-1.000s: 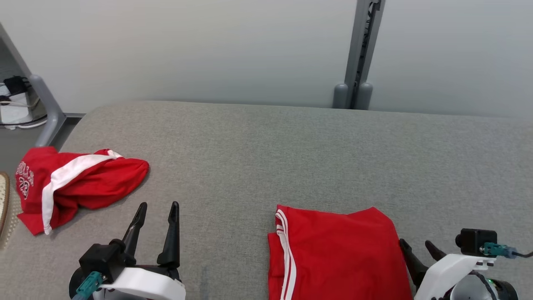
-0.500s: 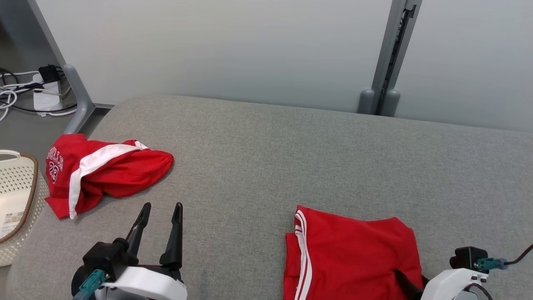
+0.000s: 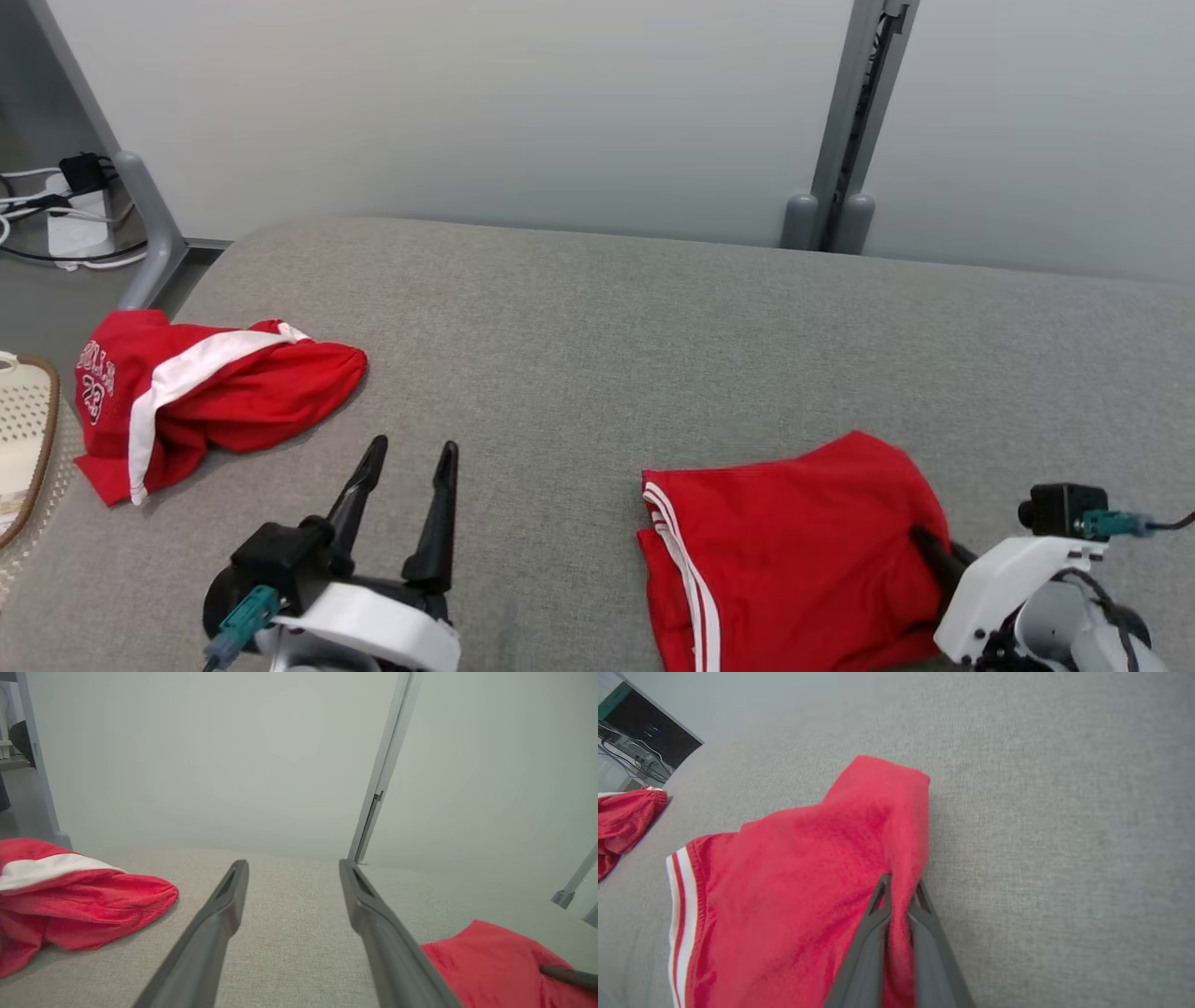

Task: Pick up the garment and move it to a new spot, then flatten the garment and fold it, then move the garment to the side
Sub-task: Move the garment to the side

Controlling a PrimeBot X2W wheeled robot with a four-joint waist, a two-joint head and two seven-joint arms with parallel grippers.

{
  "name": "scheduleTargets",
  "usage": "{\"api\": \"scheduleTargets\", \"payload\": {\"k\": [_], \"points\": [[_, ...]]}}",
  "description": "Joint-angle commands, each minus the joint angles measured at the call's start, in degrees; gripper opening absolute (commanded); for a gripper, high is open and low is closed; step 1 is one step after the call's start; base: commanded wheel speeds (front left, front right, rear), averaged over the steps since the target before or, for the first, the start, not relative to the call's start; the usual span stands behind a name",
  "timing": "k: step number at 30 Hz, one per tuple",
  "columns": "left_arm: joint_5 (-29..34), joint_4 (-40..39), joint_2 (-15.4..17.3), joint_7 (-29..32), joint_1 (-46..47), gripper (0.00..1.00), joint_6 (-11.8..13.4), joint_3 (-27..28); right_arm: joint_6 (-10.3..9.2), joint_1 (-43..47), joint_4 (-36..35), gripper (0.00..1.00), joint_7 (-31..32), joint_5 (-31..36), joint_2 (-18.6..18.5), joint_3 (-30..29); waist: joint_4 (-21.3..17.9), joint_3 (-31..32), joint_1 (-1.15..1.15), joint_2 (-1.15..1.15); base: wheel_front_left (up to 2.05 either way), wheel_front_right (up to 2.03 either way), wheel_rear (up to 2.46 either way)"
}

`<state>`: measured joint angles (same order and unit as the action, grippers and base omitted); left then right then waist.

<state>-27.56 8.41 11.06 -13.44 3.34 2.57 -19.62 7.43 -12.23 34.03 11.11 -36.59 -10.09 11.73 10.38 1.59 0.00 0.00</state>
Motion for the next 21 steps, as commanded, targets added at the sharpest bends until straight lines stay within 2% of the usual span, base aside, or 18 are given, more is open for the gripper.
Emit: {"api": "scheduleTargets", "payload": {"k": [1, 10, 21], "points": [[0.7, -0.51, -0.44, 0.24, 1.66, 1.0, -0.46, -0.85, 0.12, -1.13, -1.07, 0.0, -0.76, 0.26, -1.38, 0.24, -1.16, -0.31, 0.0, 0.0, 0.0, 0.0, 0.0], [2.15, -1.73, -2.87, 1.25, 6.3, 1.0, -1.9, -4.83, 0.12, -9.36, -6.1, 0.0, 0.06, 1.0, -7.62, 2.51, -9.18, -5.68, 0.0, 0.0, 0.0, 0.0, 0.0], [4.4, -5.8, -1.1, 3.13, 13.2, 1.0, -3.29, -6.09, 0.12, -22.34, -6.16, 0.0, -0.1, 2.54, -11.75, 0.38, -17.96, -17.31, 0.0, 0.0, 0.0, 0.0, 0.0]]}}
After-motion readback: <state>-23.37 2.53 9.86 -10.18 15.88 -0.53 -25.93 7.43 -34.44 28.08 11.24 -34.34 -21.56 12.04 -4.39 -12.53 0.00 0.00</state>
